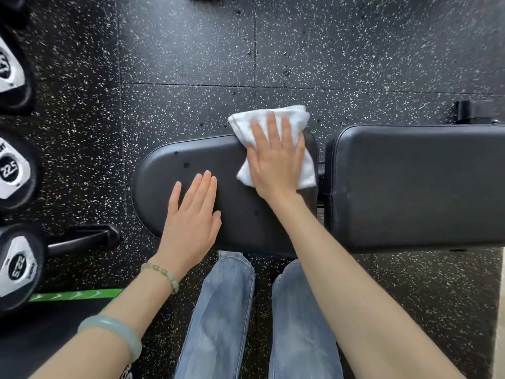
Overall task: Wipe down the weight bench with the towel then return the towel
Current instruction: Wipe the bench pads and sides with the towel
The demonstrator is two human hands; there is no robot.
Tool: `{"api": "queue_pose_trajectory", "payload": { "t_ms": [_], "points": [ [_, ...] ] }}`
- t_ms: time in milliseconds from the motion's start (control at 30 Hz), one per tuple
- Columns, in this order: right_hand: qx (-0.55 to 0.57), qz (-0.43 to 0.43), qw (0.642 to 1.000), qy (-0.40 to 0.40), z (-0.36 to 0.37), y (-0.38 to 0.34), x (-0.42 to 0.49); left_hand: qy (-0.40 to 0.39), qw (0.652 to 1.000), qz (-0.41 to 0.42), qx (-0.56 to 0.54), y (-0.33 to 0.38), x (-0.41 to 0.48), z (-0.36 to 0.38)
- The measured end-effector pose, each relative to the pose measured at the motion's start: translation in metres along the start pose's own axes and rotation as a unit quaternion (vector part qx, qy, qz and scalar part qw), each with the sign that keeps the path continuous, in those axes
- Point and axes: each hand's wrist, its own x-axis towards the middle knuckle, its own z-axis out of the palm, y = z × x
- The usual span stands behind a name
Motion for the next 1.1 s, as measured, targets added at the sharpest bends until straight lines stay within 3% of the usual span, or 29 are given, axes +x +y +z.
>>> {"api": "queue_pose_trajectory", "payload": {
  "t_ms": [333, 567, 633, 767, 933, 1100],
  "points": [
    [0.008, -0.071, 0.996, -0.060, 0.006, -0.001, -0.143, -0.021, 1.000, -0.011, 0.012, 0.001, -0.011, 0.001],
    [-0.011, -0.084, 0.995, -0.049, -0.001, -0.010, -0.041, -0.013, 0.999, -0.029, 0.020, 0.006, -0.009, 0.009],
    [-0.024, -0.083, 0.992, -0.090, -0.006, -0.018, -0.012, -0.008, 0.999, -0.034, 0.018, 0.008, -0.008, 0.011],
    [-0.023, -0.124, 0.986, -0.109, -0.012, 0.006, -0.025, 0.003, 0.999, -0.047, 0.014, 0.011, -0.010, 0.013],
    [-0.014, -0.058, 0.995, -0.085, -0.020, 0.046, -0.026, 0.006, 0.998, -0.063, 0.007, -0.007, -0.025, 0.011],
    [-0.009, 0.056, 0.997, -0.050, -0.008, 0.014, -0.014, 0.008, 0.994, -0.105, -0.003, -0.048, -0.048, 0.010]
  ]
}}
